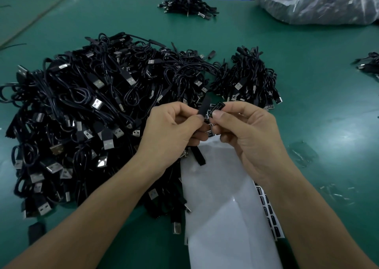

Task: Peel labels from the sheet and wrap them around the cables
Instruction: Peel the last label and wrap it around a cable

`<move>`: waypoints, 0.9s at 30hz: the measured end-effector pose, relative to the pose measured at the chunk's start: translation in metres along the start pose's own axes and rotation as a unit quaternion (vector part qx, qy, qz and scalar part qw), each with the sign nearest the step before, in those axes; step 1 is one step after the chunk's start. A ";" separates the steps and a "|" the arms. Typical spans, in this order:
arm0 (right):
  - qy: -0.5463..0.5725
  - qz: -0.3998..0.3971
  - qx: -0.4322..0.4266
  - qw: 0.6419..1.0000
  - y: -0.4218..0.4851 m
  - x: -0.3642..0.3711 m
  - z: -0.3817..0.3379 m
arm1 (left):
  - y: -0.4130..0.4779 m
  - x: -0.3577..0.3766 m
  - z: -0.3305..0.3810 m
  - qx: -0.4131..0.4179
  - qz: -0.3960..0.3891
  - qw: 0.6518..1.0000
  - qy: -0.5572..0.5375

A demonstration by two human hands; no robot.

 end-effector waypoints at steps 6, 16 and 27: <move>-0.038 0.012 -0.024 0.999 -0.001 0.001 -0.005 | 0.001 0.000 -0.001 -0.007 -0.010 1.000 0.010; -0.043 0.017 -0.051 0.998 0.000 -0.002 -0.007 | 0.001 0.000 -0.004 -0.004 -0.018 1.000 0.024; -0.066 0.021 -0.063 0.996 -0.002 0.000 -0.008 | 0.000 0.002 -0.001 -0.011 -0.048 0.999 0.010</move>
Point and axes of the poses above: each hand's wrist, its own y-axis towards the middle knuckle, its own x-axis out of the palm, z = x × y, the point moved 6 cm from there along y, towards the middle knuckle, and after that the axes turned 4 degrees about y, right-handed, at the moved point
